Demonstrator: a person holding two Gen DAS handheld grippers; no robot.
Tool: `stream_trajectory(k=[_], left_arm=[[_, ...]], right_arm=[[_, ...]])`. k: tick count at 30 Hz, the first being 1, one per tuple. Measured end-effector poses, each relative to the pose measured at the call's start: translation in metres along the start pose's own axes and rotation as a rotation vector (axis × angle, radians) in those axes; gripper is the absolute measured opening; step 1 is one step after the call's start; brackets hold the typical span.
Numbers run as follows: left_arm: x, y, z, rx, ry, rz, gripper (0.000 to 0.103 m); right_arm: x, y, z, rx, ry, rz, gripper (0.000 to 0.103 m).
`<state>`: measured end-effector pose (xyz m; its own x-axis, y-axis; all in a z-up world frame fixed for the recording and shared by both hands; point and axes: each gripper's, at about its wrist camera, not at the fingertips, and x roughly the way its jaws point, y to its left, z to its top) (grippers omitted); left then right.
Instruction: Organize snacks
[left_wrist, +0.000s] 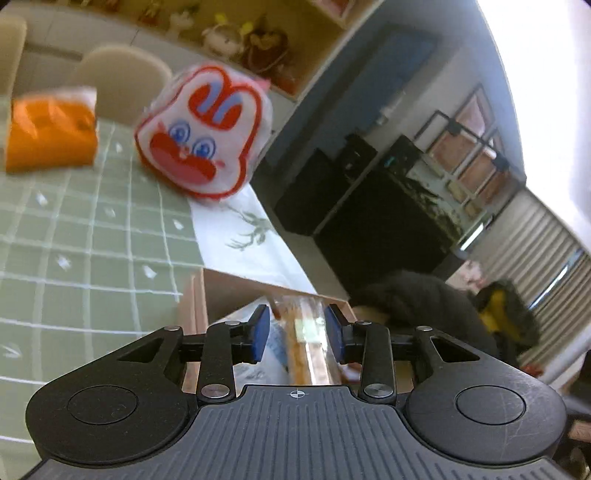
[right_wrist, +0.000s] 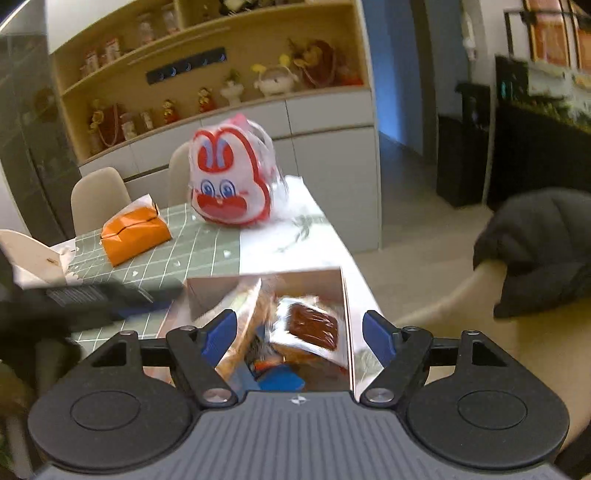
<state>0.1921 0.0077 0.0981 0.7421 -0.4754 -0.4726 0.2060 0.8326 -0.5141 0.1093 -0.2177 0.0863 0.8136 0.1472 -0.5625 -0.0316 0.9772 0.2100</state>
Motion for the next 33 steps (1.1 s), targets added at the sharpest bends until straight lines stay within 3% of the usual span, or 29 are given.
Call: stream_trajectory(k=[4, 8, 10, 14, 17, 20, 26, 30, 33], left_arm=[[-0.001, -0.035, -0.026, 0.163, 0.119, 0.005, 0.038], [0.018, -0.065, -0.062, 0.417, 0.168, 0.169, 0.038], [0.014, -0.064, -0.067, 0.462, 0.141, 0.196, 0.040], [0.012, -0.048, -0.056, 0.438, 0.110, 0.318, 0.034], [0.008, -0.039, -0.057, 0.401, 0.151, 0.263, 0.031], [0.003, -0.043, -0.064, 0.434, 0.150, 0.272, 0.031], [-0.021, -0.036, -0.068, 0.365, 0.131, 0.248, 0.031], [-0.054, -0.030, -0.087, 0.333, 0.074, 0.228, 0.031], [-0.086, -0.024, -0.114, 0.304, -0.021, 0.219, 0.031]], right_arm=[[-0.008, 0.003, -0.011, 0.001, -0.007, -0.030, 0.076], [-0.012, 0.006, -0.017, 0.025, 0.008, -0.031, 0.076], [-0.017, 0.006, -0.020, 0.018, 0.014, -0.034, 0.076], [-0.028, 0.005, -0.032, -0.021, 0.013, -0.060, 0.076], [-0.028, 0.005, -0.040, -0.018, 0.029, -0.040, 0.076], [-0.025, 0.010, -0.047, -0.013, 0.044, -0.017, 0.076], [-0.027, 0.028, -0.070, -0.006, 0.059, -0.011, 0.082], [-0.031, 0.038, -0.094, -0.008, 0.037, -0.034, 0.085], [-0.027, 0.045, -0.115, -0.015, 0.034, -0.048, 0.086]])
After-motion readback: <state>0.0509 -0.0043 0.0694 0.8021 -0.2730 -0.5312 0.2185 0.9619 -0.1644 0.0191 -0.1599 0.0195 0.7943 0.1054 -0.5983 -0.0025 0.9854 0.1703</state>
